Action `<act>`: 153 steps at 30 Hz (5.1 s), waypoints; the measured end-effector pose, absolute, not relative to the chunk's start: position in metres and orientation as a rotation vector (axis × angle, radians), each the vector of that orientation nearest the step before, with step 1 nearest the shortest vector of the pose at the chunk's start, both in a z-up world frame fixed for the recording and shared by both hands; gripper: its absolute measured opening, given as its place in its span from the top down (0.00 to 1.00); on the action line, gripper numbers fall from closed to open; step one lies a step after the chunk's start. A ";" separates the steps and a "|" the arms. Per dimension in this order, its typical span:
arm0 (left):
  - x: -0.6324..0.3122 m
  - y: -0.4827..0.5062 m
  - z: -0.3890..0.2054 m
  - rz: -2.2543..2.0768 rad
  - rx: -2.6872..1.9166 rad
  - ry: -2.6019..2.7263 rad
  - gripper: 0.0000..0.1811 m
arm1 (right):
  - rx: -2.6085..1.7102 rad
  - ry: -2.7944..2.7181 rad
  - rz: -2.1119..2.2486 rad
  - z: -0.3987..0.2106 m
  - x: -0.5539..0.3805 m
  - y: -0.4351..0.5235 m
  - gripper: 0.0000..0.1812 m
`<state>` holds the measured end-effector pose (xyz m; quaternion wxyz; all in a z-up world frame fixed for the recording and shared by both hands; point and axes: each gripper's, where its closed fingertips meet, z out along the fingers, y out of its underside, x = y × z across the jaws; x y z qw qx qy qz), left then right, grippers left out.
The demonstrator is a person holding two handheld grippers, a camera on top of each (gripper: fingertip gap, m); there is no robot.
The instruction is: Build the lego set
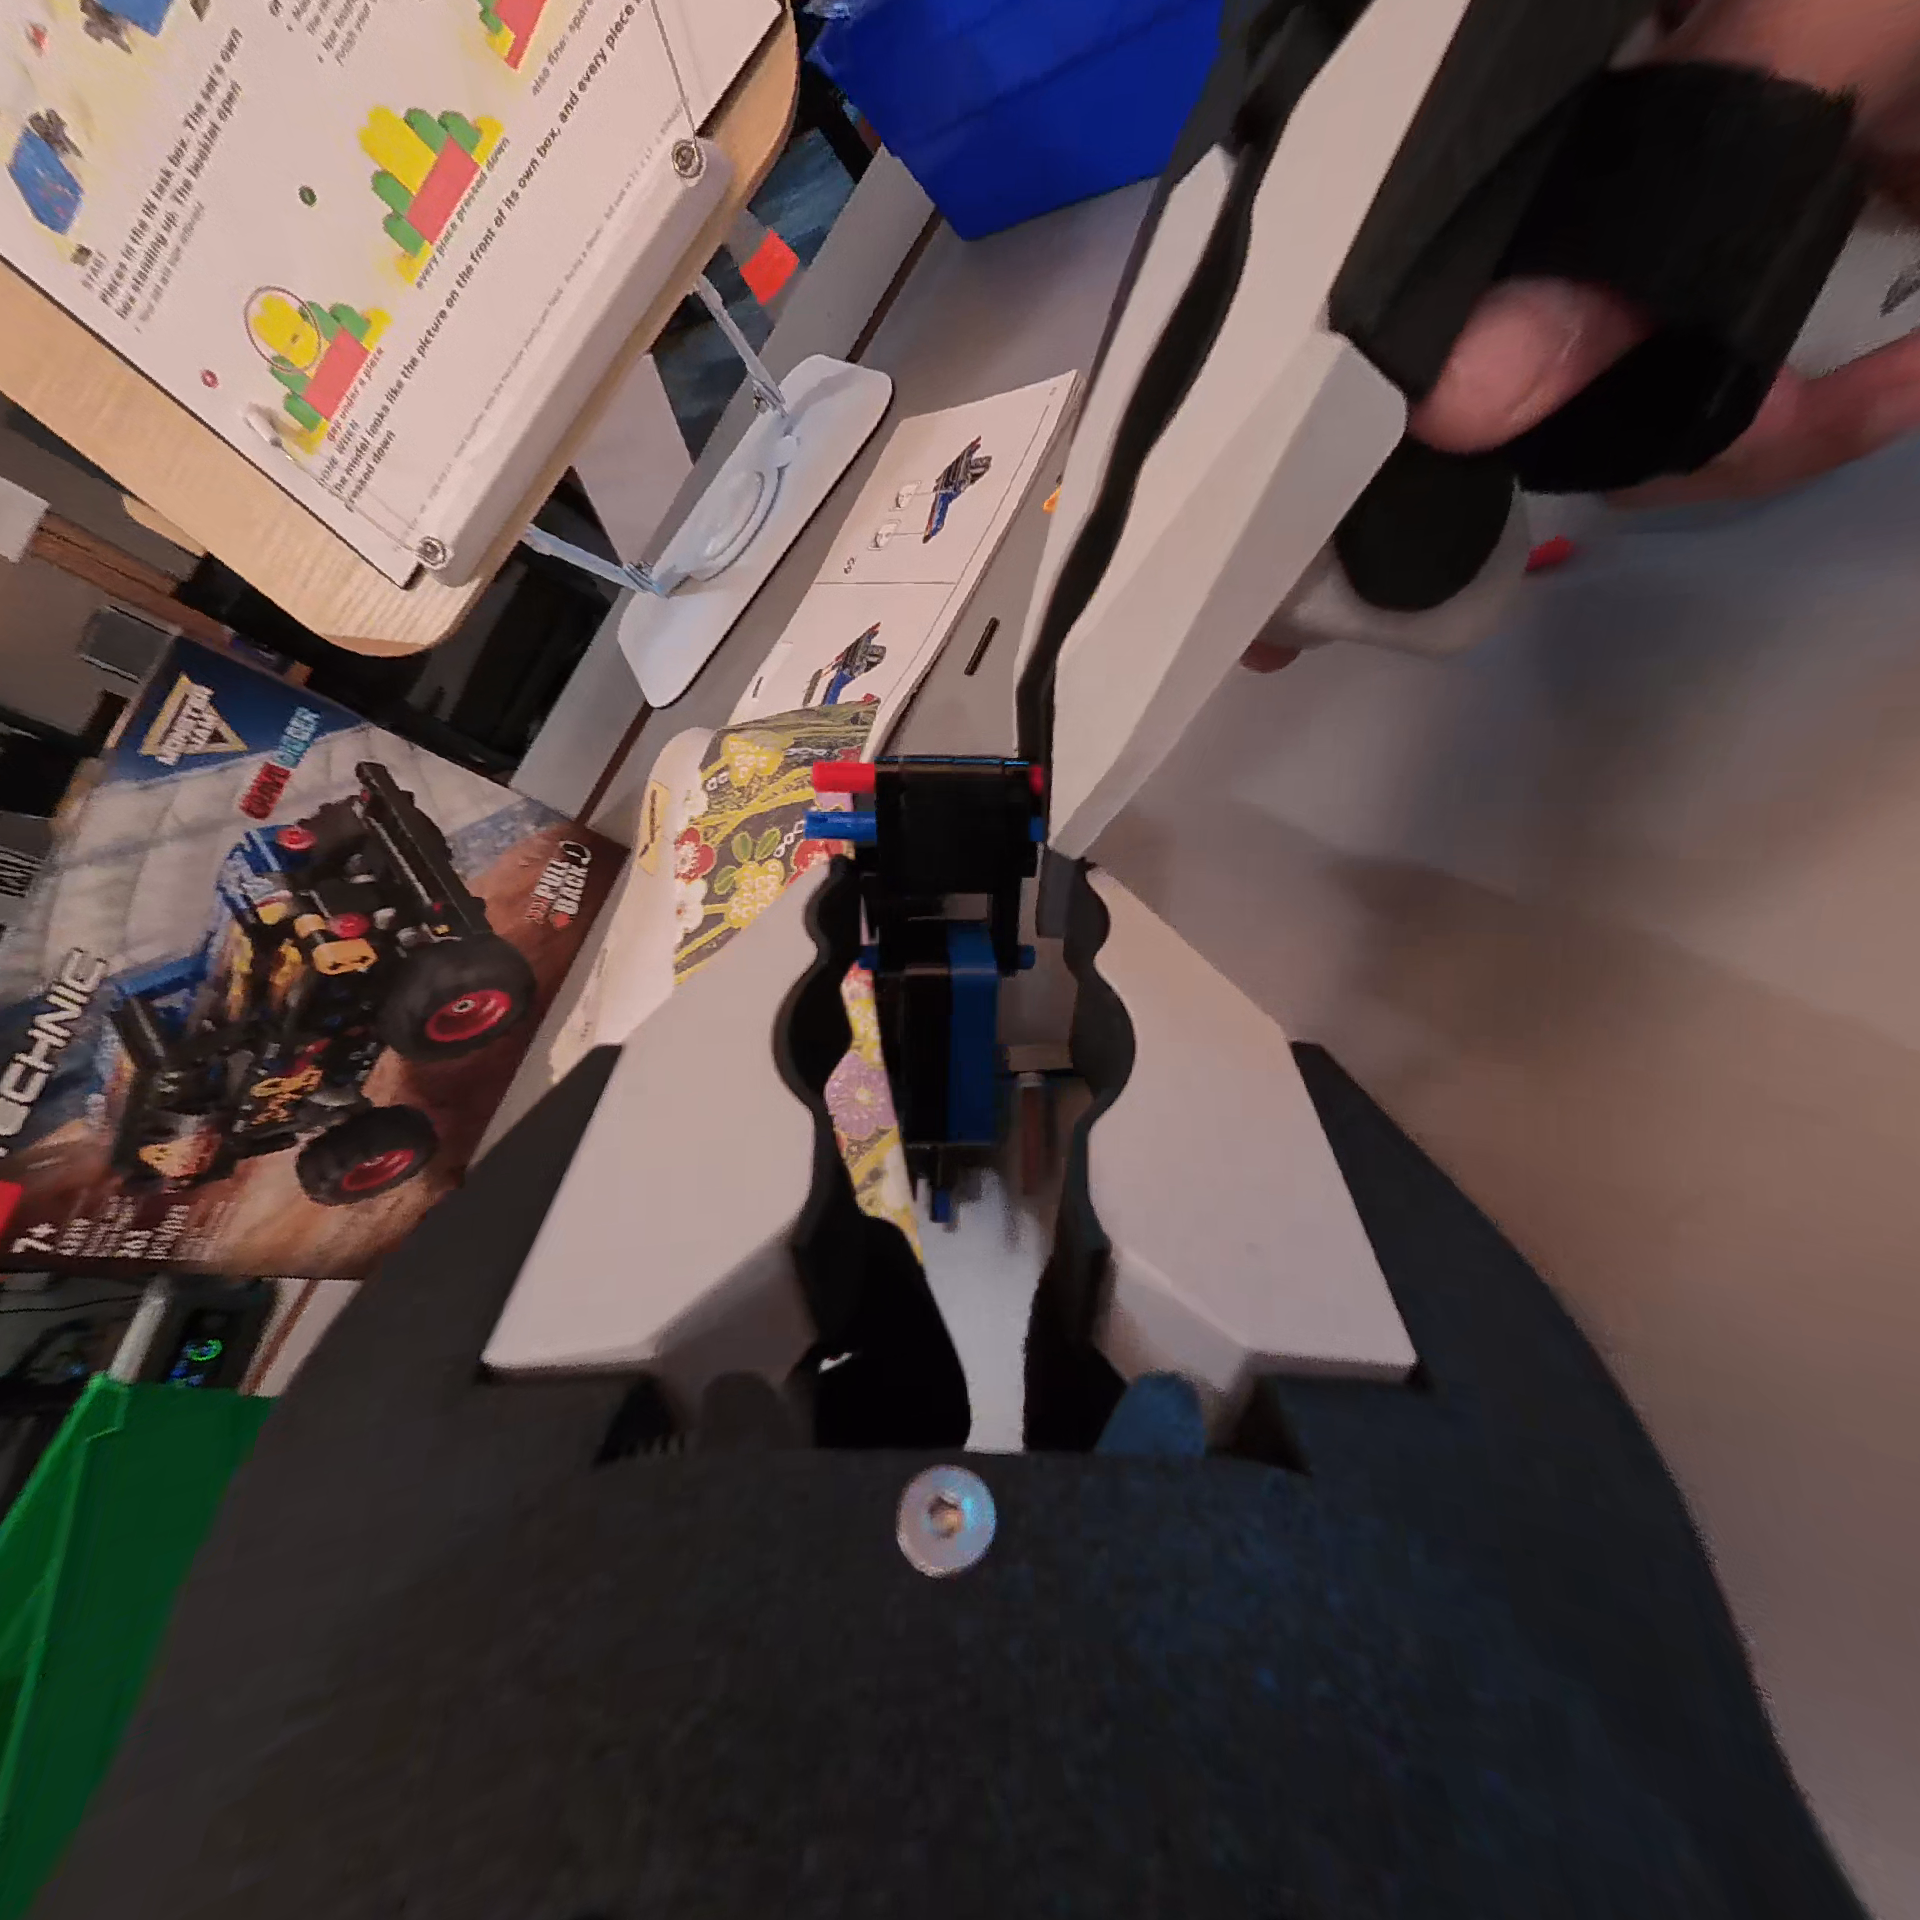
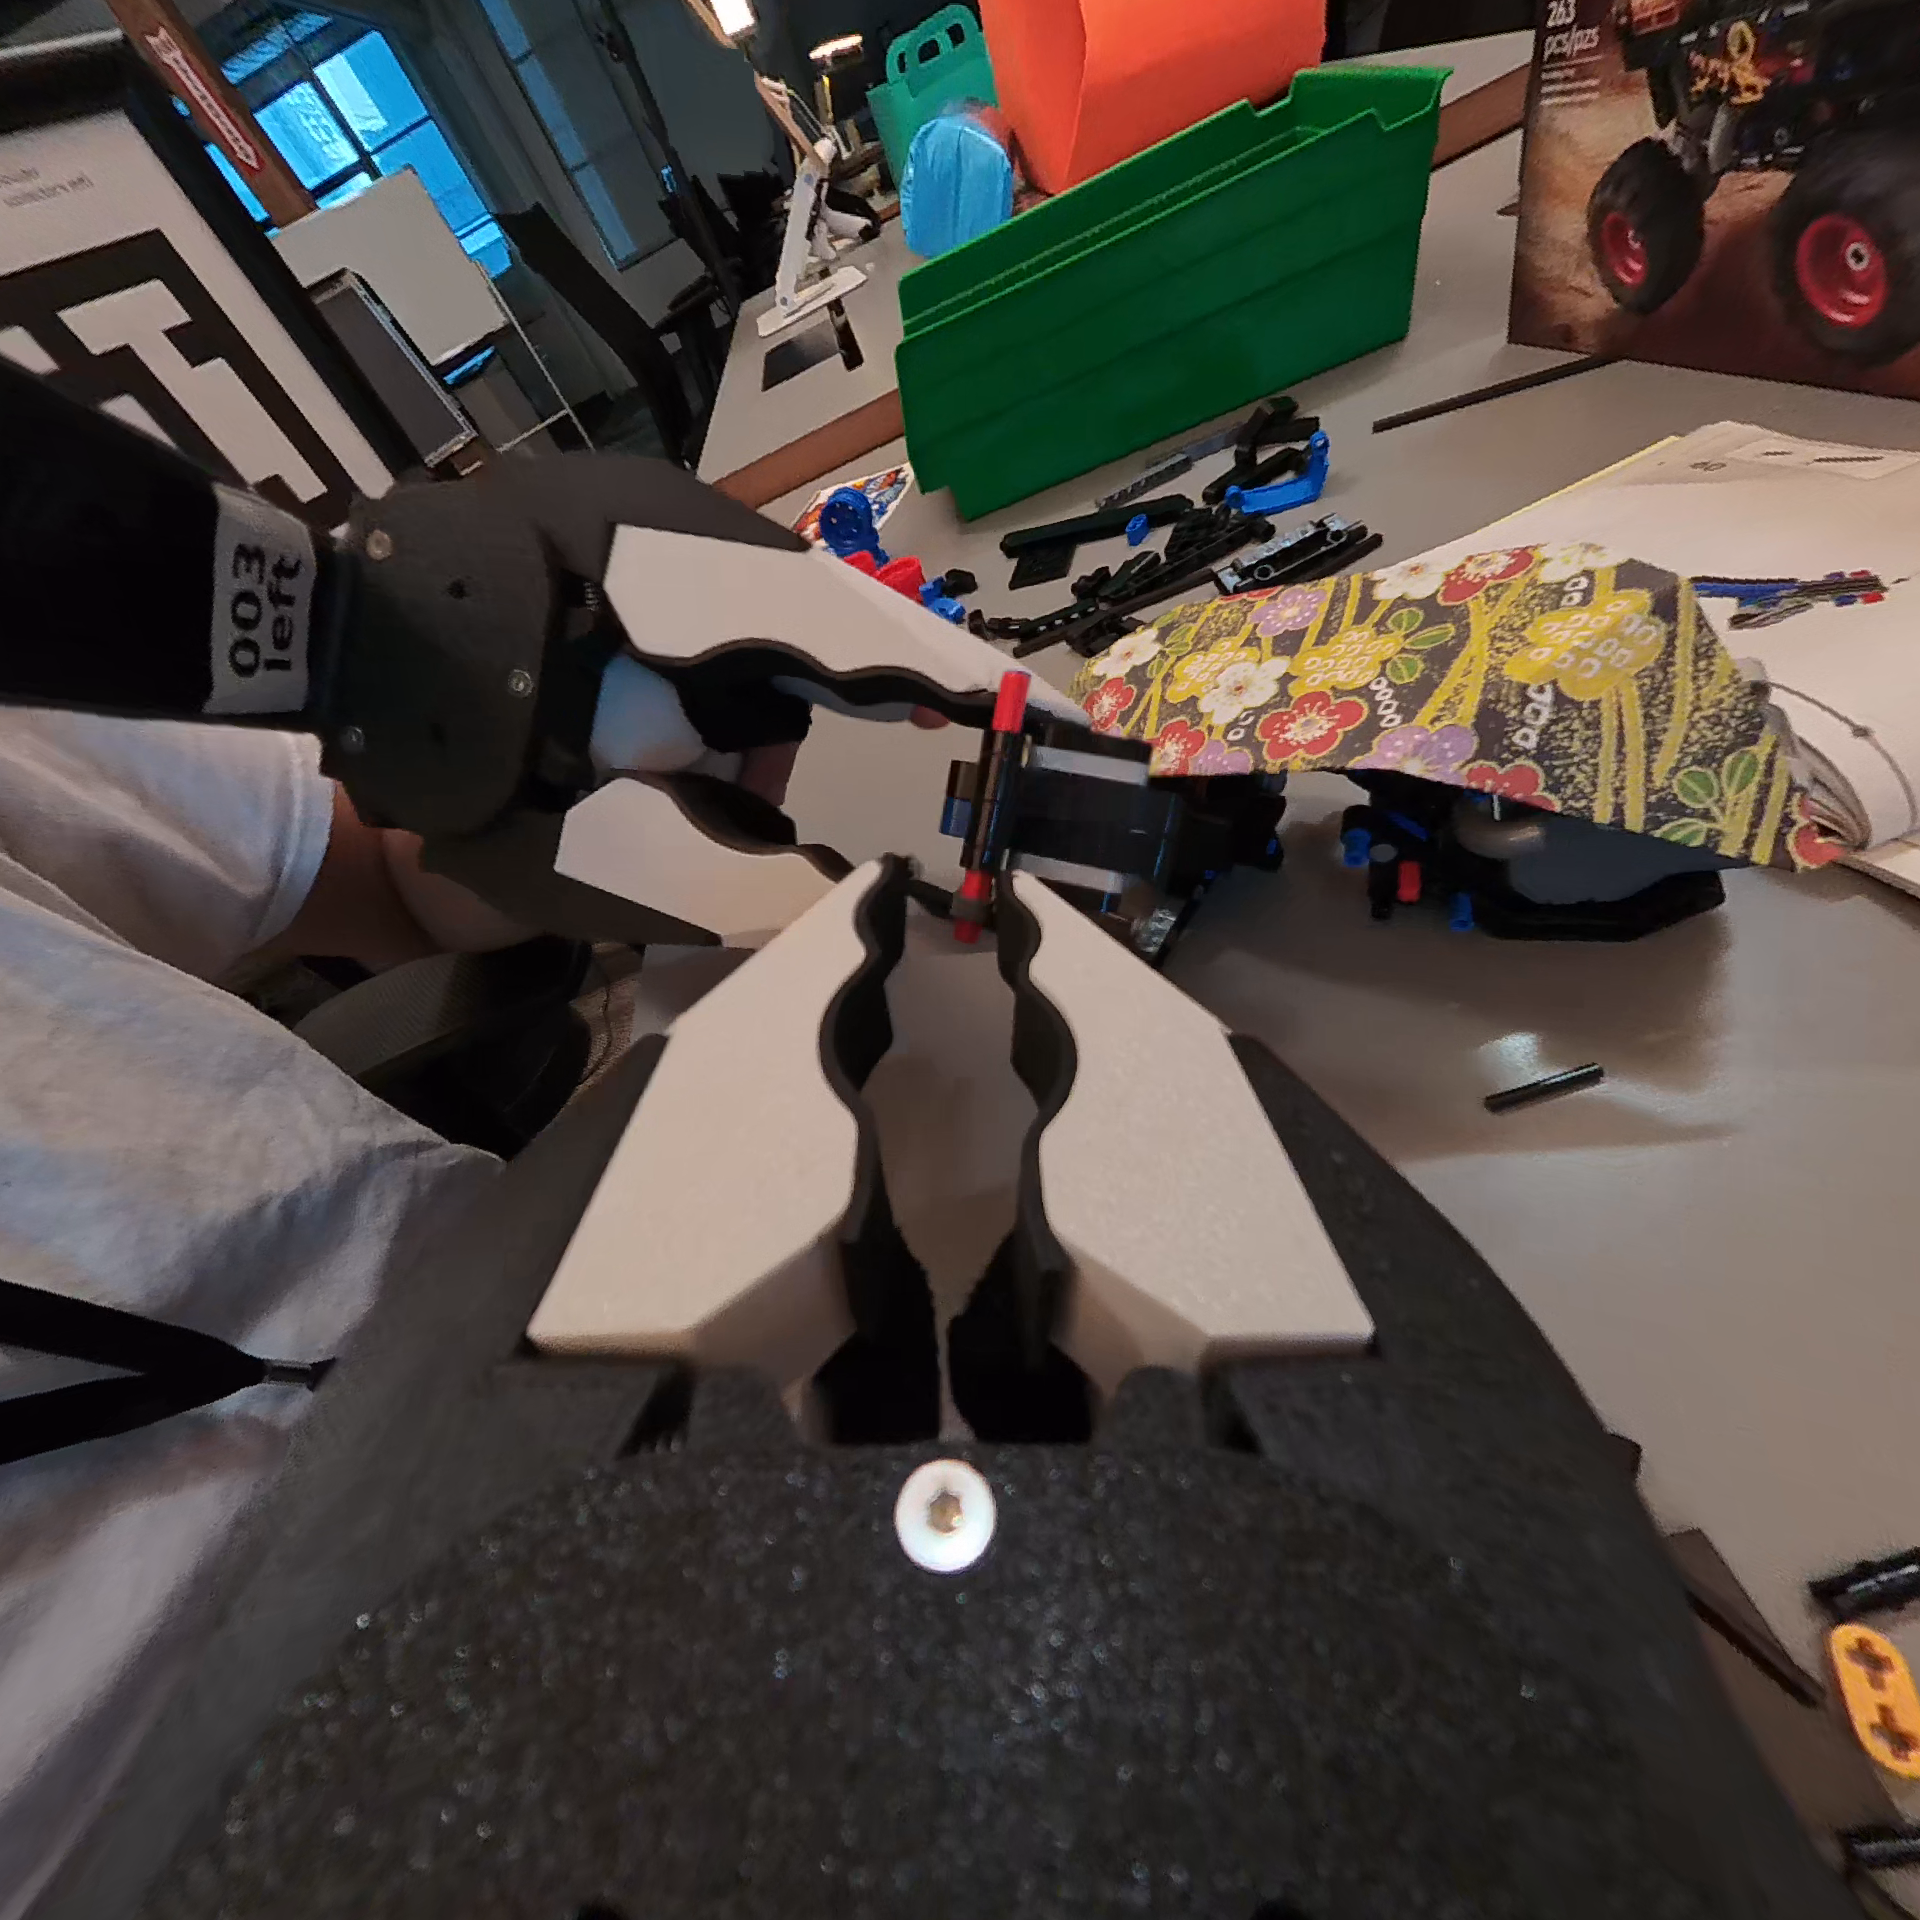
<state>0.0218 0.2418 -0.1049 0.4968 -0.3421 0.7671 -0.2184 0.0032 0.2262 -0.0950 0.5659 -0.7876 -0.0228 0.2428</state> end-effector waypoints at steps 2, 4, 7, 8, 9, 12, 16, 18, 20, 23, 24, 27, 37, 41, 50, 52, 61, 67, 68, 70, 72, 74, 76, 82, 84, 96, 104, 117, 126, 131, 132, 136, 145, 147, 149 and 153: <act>0.022 0.243 -0.104 -0.499 -0.817 1.862 0.79 | -1.856 -0.046 0.575 -0.095 0.004 0.227 0.92; 0.023 0.245 -0.102 -0.490 -0.818 1.847 0.79 | -1.842 -0.019 0.570 -0.092 0.009 0.228 0.91; 0.023 0.253 -0.101 -0.445 -0.816 1.828 0.79 | -1.821 0.005 0.540 -0.085 0.021 0.227 0.88; 0.022 0.248 -0.106 -0.462 -0.812 1.857 0.79 | -1.813 -0.012 0.526 -0.082 0.020 0.228 0.86; 0.021 0.242 -0.108 -0.477 -0.797 1.874 0.79 | -1.811 -0.037 0.520 -0.081 0.016 0.228 0.86; 0.022 0.235 -0.112 -0.418 -0.751 1.892 0.79 | -1.880 -0.086 0.440 -0.092 0.012 0.230 0.96; 0.023 0.237 -0.103 -0.356 -0.679 1.815 0.81 | -1.861 -0.024 0.495 -0.088 0.020 0.227 0.97; 0.023 0.235 -0.101 -0.330 -0.645 1.791 0.82 | -1.841 0.010 0.545 -0.086 0.023 0.226 0.97; 0.022 0.231 -0.104 -0.347 -0.645 1.817 0.82 | -1.850 0.004 0.570 -0.089 0.021 0.225 0.97; 0.021 0.228 -0.106 -0.362 -0.638 1.851 0.81 | -1.883 -0.031 0.528 -0.093 0.018 0.224 0.97; 0.021 0.228 -0.106 -0.361 -0.632 1.860 0.81 | -1.891 -0.041 0.511 -0.093 0.018 0.224 0.97; 0.019 0.228 -0.105 -0.362 -0.620 1.867 0.81 | -1.892 -0.042 0.521 -0.092 0.017 0.223 0.97; 0.017 0.223 -0.104 -0.303 -0.541 1.855 0.82 | -1.890 0.039 0.714 -0.093 0.013 0.221 0.97; 0.017 0.223 -0.108 -0.284 -0.553 1.870 0.83 | -1.901 0.048 0.736 -0.096 0.012 0.221 0.97; 0.016 0.222 -0.108 -0.353 -0.639 1.886 0.84 | -1.903 0.034 0.721 -0.096 0.011 0.220 0.97; 0.014 0.219 -0.105 -0.415 -0.625 1.885 0.83 | -1.894 -0.035 0.678 -0.093 0.010 0.218 0.96; -0.002 0.196 -0.081 -1.179 -0.826 1.907 0.83 | -1.667 -0.556 0.286 -0.063 -0.007 0.189 0.83; -0.015 0.184 -0.063 -1.713 -0.923 1.833 0.83 | -1.553 -0.497 0.466 -0.044 -0.014 0.188 0.80; -0.016 0.183 -0.061 -1.771 -0.926 1.813 0.83 | -1.551 -0.468 0.511 -0.043 -0.014 0.190 0.80; -0.018 0.179 -0.060 -1.838 -0.905 1.805 0.83 | -1.557 -0.437 0.621 -0.045 -0.016 0.191 0.79; -0.017 0.178 -0.061 -1.863 -0.904 1.800 0.83 | -1.543 -0.425 0.678 -0.047 -0.018 0.191 0.81; -0.016 0.179 -0.061 -1.871 -0.908 1.791 0.83 | -1.534 -0.424 0.696 -0.047 -0.019 0.191 0.84; -0.015 0.179 -0.063 -1.875 -0.924 1.790 0.83 | -1.538 -0.427 0.697 -0.048 -0.021 0.191 0.82; -0.012 0.179 -0.066 -1.885 -0.952 1.789 0.83 | -1.559 -0.415 0.685 -0.051 -0.019 0.192 0.81; -0.011 0.177 -0.067 -1.853 -0.947 1.792 0.83 | -1.559 -0.408 0.684 -0.051 -0.019 0.193 0.82; -0.009 0.180 -0.070 -1.869 -1.004 1.793 0.83 | -1.588 -0.405 0.637 -0.056 -0.017 0.195 0.81; -0.011 0.178 -0.072 -1.791 -0.950 1.840 0.83 | -1.570 -0.395 0.700 -0.056 -0.019 0.192 0.83; -0.013 0.177 -0.073 -1.724 -0.957 1.887 0.83 | -1.556 -0.416 0.676 -0.057 -0.022 0.191 0.83; -0.015 0.176 -0.072 -1.698 -0.942 1.910 0.84 | -1.536 -0.424 0.641 -0.057 -0.024 0.190 0.83; -0.017 0.175 -0.075 -1.686 -0.945 1.942 0.84 | -1.539 -0.430 0.636 -0.058 -0.025 0.189 0.84; -0.017 0.175 -0.075 -1.686 -0.950 1.943 0.84 | -1.544 -0.433 0.633 -0.059 -0.026 0.189 0.84; -0.015 0.175 -0.074 -1.683 -0.955 1.915 0.85 | -1.528 -0.418 0.646 -0.058 -0.024 0.190 0.85; -0.006 0.182 -0.081 -1.684 -1.049 1.862 0.77 | -1.469 -0.296 0.749 -0.050 -0.006 0.195 0.85; -0.003 0.184 -0.085 -1.715 -1.093 1.844 0.77 | -1.432 -0.293 0.780 -0.045 -0.008 0.195 0.85; -0.004 0.181 -0.084 -1.764 -1.073 1.847 0.82 | -1.423 -0.292 0.787 -0.045 -0.010 0.196 0.85; -0.007 0.179 -0.086 -1.729 -1.004 1.874 0.89 | -1.432 -0.312 0.755 -0.046 -0.009 0.196 0.85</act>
